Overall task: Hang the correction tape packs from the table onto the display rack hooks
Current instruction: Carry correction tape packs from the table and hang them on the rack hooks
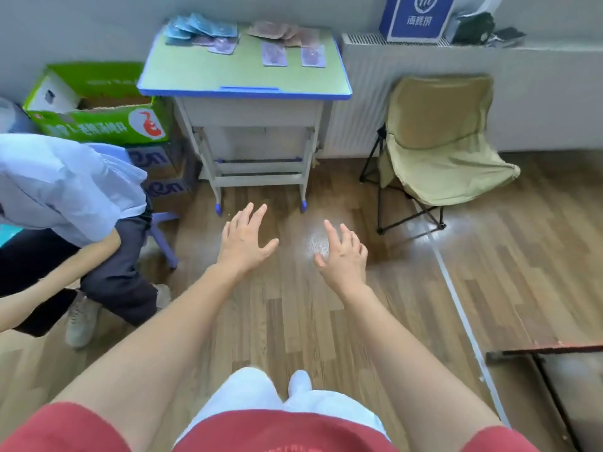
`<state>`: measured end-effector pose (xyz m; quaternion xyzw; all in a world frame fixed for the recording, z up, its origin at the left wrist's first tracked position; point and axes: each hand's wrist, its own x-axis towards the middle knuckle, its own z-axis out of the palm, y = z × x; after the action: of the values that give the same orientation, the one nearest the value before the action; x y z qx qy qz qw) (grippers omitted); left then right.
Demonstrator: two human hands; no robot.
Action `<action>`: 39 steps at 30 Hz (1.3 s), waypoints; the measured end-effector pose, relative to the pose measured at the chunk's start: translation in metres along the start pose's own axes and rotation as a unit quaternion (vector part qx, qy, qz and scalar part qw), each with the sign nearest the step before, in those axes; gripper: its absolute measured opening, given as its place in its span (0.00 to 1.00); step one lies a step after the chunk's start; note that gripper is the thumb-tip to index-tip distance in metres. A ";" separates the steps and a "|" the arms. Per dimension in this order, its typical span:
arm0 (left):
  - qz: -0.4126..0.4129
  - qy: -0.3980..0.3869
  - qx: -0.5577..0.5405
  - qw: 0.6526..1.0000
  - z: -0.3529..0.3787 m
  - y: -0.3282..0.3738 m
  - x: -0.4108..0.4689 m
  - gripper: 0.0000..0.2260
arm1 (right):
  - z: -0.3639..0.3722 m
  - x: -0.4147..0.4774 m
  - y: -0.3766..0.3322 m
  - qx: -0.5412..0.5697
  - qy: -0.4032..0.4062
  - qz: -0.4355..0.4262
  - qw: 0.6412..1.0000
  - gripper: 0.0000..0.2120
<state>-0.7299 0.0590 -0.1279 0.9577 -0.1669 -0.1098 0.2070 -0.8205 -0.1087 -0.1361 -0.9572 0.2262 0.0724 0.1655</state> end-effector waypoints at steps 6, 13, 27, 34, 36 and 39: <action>-0.026 0.042 -0.015 0.999 -0.035 -0.007 0.074 0.31 | -0.027 0.086 -0.026 0.000 -0.016 -0.035 0.999 0.31; -0.034 0.072 -0.039 0.996 -0.071 -0.036 0.185 0.30 | -0.052 0.201 -0.070 0.024 -0.005 -0.039 0.999 0.31; -0.010 0.048 -0.042 0.998 -0.128 -0.058 0.403 0.31 | -0.083 0.406 -0.146 0.071 0.038 -0.006 0.997 0.31; -0.012 0.038 -0.046 0.998 -0.123 -0.039 0.512 0.31 | -0.093 0.520 -0.138 0.081 0.035 0.014 0.996 0.31; -0.017 0.032 -0.055 0.998 -0.119 -0.029 0.548 0.31 | -0.100 0.558 -0.131 0.079 0.031 0.022 0.996 0.31; -0.025 0.014 -0.057 0.998 -0.110 -0.012 0.595 0.31 | -0.110 0.610 -0.121 0.071 0.027 0.032 0.997 0.31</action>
<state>-0.1487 -0.1084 -0.1194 0.9496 -0.1332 -0.1107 0.2612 -0.2172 -0.2949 -0.1289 -0.9370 0.2654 0.0361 0.2242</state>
